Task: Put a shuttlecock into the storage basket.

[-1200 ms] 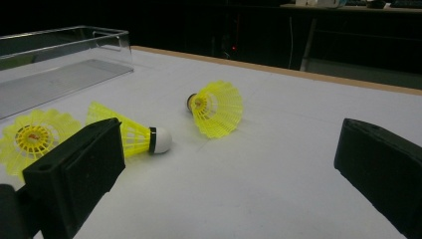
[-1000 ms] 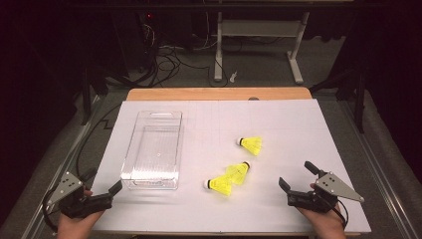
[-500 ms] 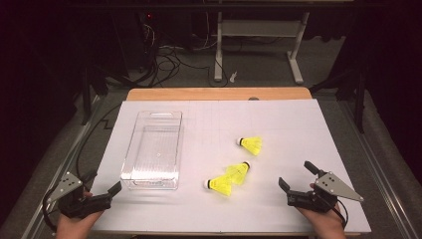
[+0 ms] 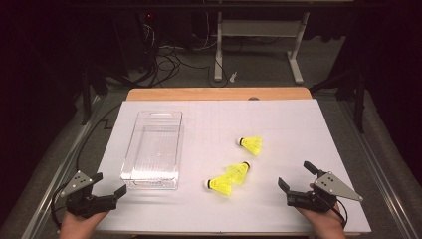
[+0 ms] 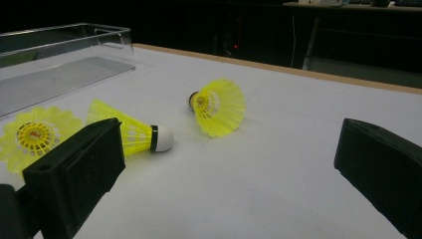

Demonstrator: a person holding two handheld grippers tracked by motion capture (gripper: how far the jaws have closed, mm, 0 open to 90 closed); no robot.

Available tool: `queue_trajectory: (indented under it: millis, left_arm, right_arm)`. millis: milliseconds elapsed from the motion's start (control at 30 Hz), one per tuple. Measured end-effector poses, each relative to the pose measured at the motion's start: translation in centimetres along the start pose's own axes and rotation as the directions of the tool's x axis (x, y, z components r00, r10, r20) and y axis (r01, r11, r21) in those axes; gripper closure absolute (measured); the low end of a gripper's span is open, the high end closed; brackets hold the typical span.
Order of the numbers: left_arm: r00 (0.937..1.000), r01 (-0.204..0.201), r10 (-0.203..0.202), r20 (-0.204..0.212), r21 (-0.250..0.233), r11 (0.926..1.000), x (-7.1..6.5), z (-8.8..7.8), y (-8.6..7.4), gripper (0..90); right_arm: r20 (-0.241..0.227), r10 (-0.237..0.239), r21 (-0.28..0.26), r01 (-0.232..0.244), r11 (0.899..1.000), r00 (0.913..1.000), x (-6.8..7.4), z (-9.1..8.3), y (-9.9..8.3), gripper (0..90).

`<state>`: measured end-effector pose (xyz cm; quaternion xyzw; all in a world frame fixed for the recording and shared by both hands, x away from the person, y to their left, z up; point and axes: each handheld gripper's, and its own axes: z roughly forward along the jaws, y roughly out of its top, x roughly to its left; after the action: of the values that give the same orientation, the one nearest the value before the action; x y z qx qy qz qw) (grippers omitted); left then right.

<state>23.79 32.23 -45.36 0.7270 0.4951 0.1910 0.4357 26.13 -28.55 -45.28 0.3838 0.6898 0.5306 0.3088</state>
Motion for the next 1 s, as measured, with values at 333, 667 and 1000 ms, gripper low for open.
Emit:
queue_trajectory:
  millis: [333,667,1000]
  left_arm:
    - [1.0,0.007,-0.007,-0.004,0.086,0.9963,-0.1,0.8,-0.1,0.8]
    - [0.9995,0.032,-0.032,0.0,0.157,0.987,-0.1,1.4,-0.1,0.8]
    - [0.9988,0.047,-0.048,0.0,0.229,0.9723,-0.6,1.8,-0.1,0.8]
  right_arm:
    - [0.0,0.0,0.004,0.0,1.0,1.0,0.1,0.0,0.0,0.0]
    - [-0.002,0.001,0.008,-0.001,1.0,1.0,0.0,0.1,0.0,0.1]
    - [-0.006,0.009,-0.004,-0.009,1.0,0.9999,0.2,-0.1,0.1,0.0]
